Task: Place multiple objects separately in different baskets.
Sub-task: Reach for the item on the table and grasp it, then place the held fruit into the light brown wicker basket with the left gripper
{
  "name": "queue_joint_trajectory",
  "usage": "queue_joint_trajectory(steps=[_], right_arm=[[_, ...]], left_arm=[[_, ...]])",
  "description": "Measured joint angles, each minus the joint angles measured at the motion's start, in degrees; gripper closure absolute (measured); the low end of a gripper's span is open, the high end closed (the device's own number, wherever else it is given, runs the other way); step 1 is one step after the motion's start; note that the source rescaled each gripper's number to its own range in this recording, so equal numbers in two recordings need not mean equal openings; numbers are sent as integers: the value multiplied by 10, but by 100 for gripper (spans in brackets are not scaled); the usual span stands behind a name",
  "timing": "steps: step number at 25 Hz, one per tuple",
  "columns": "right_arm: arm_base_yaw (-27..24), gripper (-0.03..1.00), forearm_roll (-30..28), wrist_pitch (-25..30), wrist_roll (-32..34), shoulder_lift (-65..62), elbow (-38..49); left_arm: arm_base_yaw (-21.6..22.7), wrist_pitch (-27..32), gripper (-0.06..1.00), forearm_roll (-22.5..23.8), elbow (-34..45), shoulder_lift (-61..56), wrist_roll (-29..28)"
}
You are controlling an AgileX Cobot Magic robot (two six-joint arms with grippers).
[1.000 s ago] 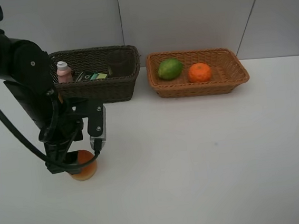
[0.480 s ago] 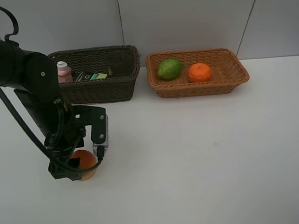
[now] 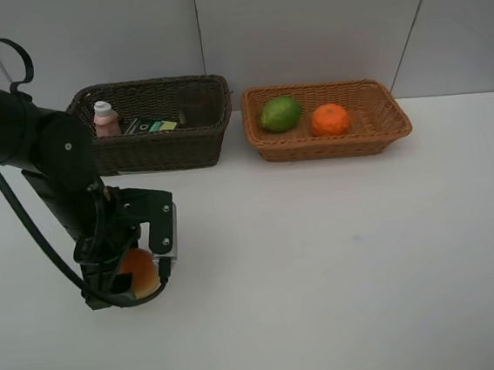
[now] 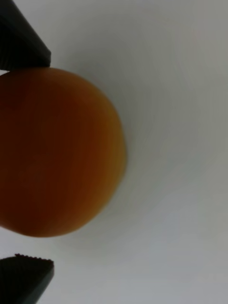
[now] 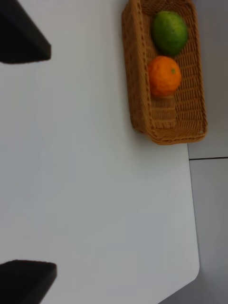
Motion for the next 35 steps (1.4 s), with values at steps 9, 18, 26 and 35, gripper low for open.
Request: queue_joint_trajectory(steps=[9,18,26,35], right_arm=[[0,30,0,0,0,0,0],[0,30,0,0,0,0,0],[0,30,0,0,0,0,0],[0,30,0,0,0,0,0]], left_arm=[[1,-21,-5,0,6,0,0],[1,-26,20,0,6,0,0],[1,-26,20,0,6,0,-7],[1,-26,20,0,6,0,-9]])
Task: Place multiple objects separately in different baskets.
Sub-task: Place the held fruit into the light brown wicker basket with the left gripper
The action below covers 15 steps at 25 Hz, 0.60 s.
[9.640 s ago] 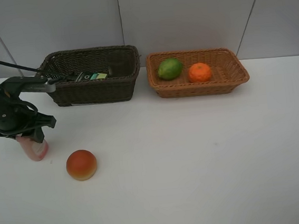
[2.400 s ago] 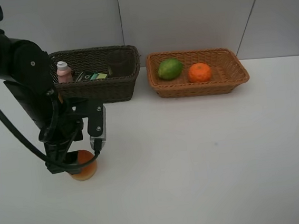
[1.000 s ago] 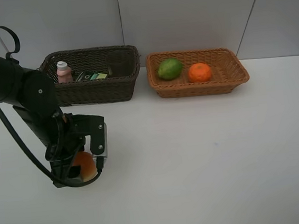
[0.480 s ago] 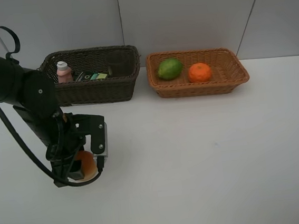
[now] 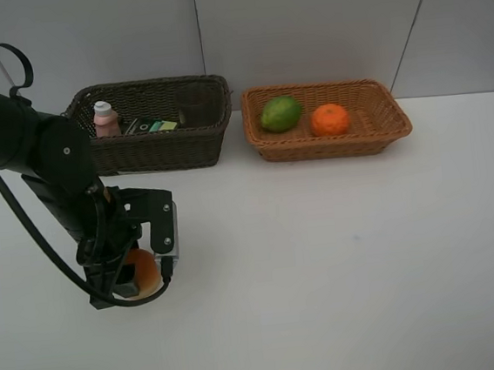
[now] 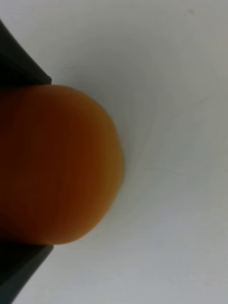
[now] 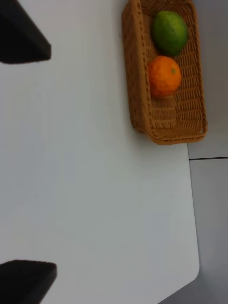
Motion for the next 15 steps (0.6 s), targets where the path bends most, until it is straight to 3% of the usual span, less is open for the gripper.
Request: queue_joint_trajectory(steps=[9,15], right_arm=[[0,30,0,0,0,0,0],[0,30,0,0,0,0,0]], left_arm=[[0,6,20,0,-5,0,-14],[-1,83,20,-7,-92,-2,-135]])
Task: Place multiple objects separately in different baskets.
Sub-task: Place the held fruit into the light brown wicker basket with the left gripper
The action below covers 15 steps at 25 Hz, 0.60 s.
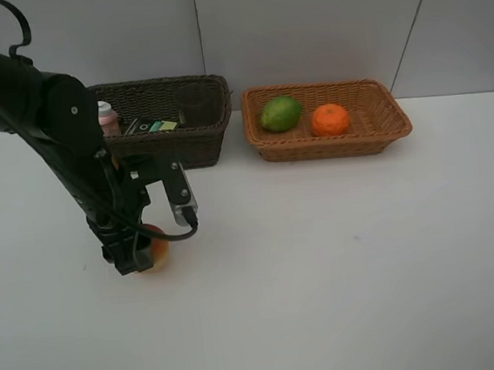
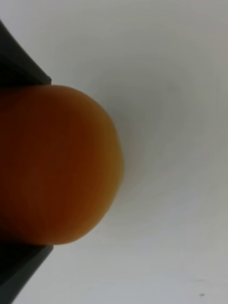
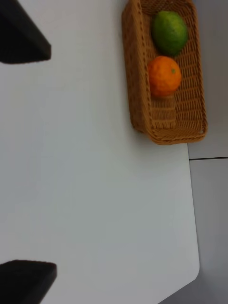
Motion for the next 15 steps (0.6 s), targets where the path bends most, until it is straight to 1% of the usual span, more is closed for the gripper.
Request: queue_joint_trajectory(steps=[3,7,12,15], right_arm=[[0,30,0,0,0,0,0],[0,30,0,0,0,0,0],[0,30,0,0,0,0,0],[0,30,0,0,0,0,0]], left_arm=[[0,42,20,-6,-62,0,-76],[-14,63,20,-10,-136,0,-158],[-36,61,20,-12,-232,11,-210],[-46,45,20,-13,-298,39,-244]])
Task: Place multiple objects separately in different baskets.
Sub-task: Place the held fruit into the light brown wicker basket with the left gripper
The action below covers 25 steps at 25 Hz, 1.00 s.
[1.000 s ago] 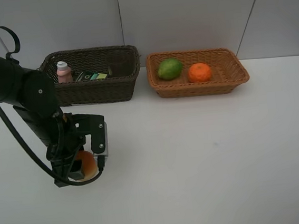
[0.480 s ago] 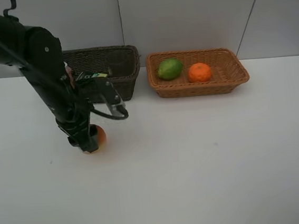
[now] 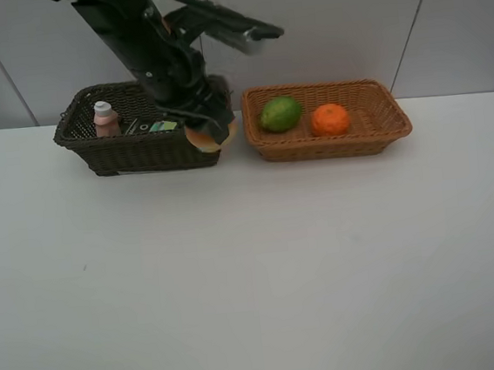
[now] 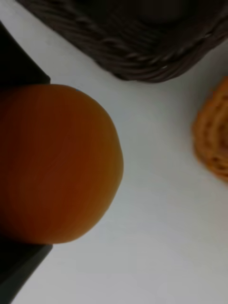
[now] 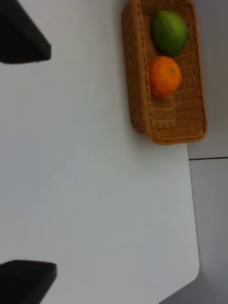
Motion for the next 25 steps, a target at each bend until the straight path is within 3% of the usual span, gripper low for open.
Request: queue_joint_trajectory(steps=[8,16,25], right_arm=[[0,30,0,0,0,0,0],[0,30,0,0,0,0,0],[0,30,0,0,0,0,0]], left_arm=[[-29,-90,20,0,-141,82,-27],[-33,-248,20,-2,-148,145,-30],[-34,-327,20,-13,-148,215,-30]])
